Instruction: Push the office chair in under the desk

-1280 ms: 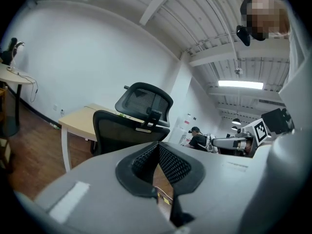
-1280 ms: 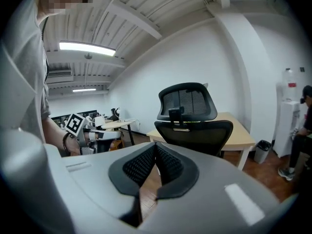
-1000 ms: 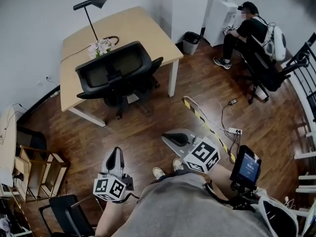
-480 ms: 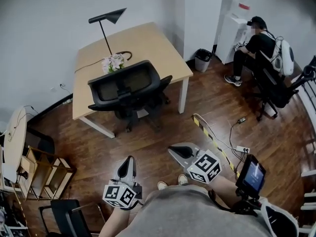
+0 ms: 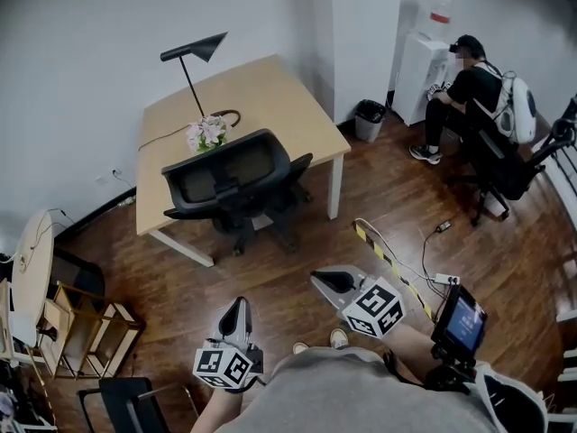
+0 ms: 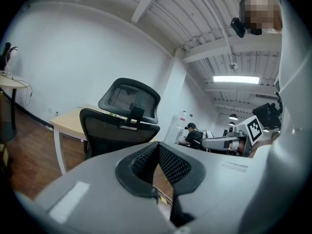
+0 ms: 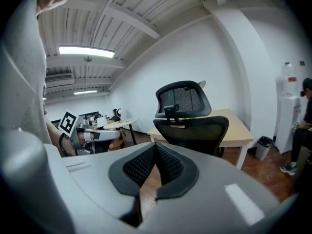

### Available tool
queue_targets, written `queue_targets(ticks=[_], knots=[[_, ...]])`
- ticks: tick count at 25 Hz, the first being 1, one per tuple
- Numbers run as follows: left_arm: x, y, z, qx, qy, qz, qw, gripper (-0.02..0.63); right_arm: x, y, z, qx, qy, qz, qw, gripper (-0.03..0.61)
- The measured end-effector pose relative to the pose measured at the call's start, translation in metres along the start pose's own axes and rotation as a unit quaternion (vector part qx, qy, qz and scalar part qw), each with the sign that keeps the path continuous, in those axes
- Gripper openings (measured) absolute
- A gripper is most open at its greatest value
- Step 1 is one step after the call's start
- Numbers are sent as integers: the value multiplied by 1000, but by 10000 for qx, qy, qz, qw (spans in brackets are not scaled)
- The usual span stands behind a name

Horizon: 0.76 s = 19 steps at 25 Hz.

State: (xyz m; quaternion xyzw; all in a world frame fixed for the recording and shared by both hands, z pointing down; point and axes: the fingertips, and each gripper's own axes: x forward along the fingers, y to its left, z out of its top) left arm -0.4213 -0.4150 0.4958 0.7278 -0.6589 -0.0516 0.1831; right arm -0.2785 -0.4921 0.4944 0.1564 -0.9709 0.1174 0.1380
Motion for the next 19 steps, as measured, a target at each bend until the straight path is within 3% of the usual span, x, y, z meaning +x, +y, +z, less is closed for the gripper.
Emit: queue_targets(ticks=[19], knots=[[29,-21,-5,24,184,-79,9998,0,1,-19,5,-11,19,69,10000,6]])
